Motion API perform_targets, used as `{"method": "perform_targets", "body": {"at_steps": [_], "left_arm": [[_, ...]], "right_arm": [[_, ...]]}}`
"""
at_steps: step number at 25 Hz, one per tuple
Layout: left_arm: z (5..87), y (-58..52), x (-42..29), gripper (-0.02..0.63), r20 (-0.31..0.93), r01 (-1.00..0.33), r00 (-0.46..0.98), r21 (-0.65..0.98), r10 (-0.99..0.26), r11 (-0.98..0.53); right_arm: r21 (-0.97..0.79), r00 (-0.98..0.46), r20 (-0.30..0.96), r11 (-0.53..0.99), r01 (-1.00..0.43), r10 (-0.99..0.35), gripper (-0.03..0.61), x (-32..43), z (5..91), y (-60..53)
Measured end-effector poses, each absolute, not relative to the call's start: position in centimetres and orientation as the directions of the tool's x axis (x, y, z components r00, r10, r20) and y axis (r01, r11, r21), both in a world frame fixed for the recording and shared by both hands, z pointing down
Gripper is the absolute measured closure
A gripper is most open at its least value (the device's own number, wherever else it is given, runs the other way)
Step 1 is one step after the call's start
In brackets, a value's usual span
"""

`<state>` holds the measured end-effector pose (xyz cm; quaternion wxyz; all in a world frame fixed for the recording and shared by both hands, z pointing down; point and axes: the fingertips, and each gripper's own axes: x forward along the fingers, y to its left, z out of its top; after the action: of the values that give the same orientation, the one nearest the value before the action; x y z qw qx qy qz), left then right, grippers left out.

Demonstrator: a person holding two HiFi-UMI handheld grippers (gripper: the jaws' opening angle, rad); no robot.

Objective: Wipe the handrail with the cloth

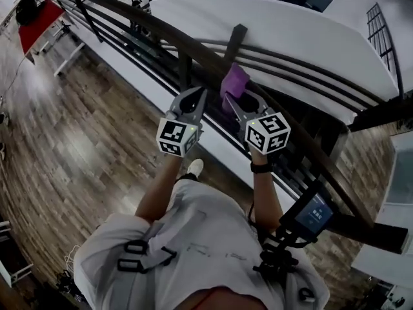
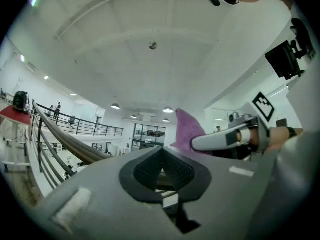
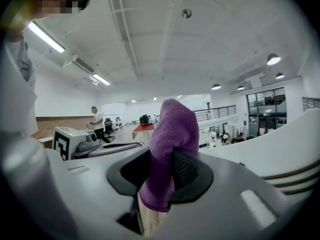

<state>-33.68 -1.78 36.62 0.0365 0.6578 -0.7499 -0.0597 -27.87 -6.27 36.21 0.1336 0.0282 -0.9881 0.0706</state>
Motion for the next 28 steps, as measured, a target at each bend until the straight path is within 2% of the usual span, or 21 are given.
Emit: {"method": "perform_targets", "body": {"at_steps": [6, 10, 20, 28], "left_arm": [[37.5, -1.4, -41.9, 0.617, -0.009, -0.957, -0.227, 0.188, -0.974, 0.221], [38.5, -0.7, -44.6, 0.617, 0.012, -0.939, -0.281, 0.202, -0.960, 0.278], [40.2, -0.7, -44.6, 0.617, 0.039, -0.914, -0.343, 0.216, -0.939, 0.343], [40.0, -1.6, -45.3, 0.617, 0.042, -0.906, -0.360, 0.224, -0.932, 0.360]], "right_arm": [[-0.167, -0.872, 0.469, 0.984, 0.064, 0.136, 0.471, -43.8, 37.4, -10.5], [-0.202, -0.790, 0.587, 0.977, 0.068, 0.176, 0.471, -51.4, 40.9, -12.6], [-0.168, -0.553, 0.815, 0.984, 0.063, 0.174, 0.474, -55.4, 47.4, -16.4], [-0.285, -0.543, 0.790, 0.955, 0.084, 0.284, 0.482, -54.7, 47.8, -16.0]]}}
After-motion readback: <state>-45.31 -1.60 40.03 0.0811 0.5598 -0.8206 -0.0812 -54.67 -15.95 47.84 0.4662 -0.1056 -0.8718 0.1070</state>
